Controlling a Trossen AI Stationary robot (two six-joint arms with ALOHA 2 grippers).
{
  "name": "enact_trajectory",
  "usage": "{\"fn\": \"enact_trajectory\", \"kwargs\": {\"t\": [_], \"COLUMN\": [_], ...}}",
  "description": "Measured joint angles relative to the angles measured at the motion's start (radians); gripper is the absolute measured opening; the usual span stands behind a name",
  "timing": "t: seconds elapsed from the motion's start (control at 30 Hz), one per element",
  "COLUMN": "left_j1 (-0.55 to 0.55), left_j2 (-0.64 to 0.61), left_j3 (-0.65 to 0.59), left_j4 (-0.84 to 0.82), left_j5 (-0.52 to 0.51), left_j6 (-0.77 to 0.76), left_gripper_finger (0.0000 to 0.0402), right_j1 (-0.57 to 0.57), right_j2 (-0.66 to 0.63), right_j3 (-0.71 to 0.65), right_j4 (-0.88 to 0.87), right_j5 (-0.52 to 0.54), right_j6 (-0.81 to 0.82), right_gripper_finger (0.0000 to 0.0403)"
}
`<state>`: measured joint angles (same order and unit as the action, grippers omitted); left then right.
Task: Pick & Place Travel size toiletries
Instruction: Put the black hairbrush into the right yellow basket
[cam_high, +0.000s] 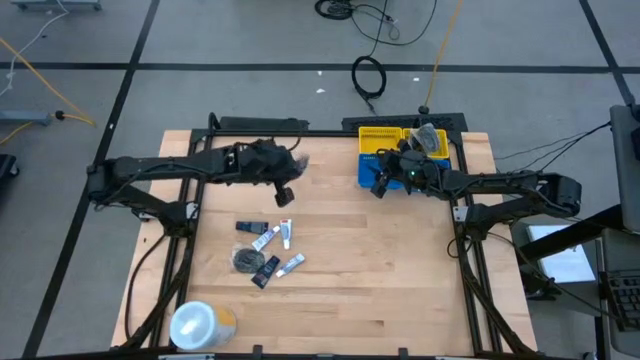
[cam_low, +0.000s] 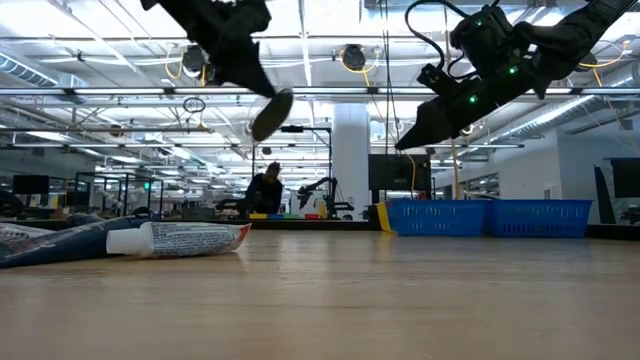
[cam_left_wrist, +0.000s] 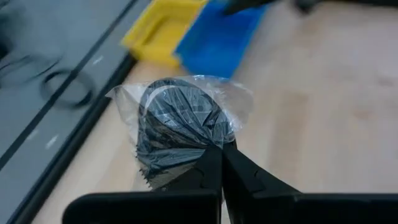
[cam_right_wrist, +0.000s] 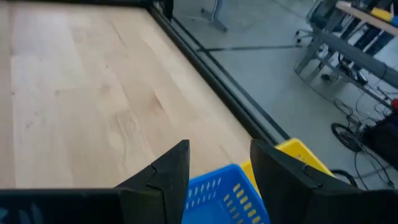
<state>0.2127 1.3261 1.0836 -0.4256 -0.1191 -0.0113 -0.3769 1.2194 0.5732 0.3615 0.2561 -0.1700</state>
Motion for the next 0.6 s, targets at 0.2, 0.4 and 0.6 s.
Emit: {"fn": "enact_trajectory", "kwargs": {"t": [0.2,0.4,0.6], "left_j1": [0.000,0.000,0.000], "left_j2": [-0.003,-0.003,0.017], "left_j3": [0.000,0.000,0.000], "left_j4": [0.135,0.263,0.389], "left_j5": [0.240,0.411,0.540], "left_j6": [0.125,0.205,0.262], "left_gripper_finger": [0.0000,0.0000,0.0000], "right_j1": [0.020,0.025,0.026], "right_j2": [0.000,0.000,0.000], "right_j3": [0.000,0.000,0.000], "right_j4": [0.121,0.251,0.348], "right_j5": [-0.129,-0.318,-0.464], "right_j6": [-0.006,0.001,0.041], "right_gripper_finger": [0.0160,0.0161,0.0161]}}
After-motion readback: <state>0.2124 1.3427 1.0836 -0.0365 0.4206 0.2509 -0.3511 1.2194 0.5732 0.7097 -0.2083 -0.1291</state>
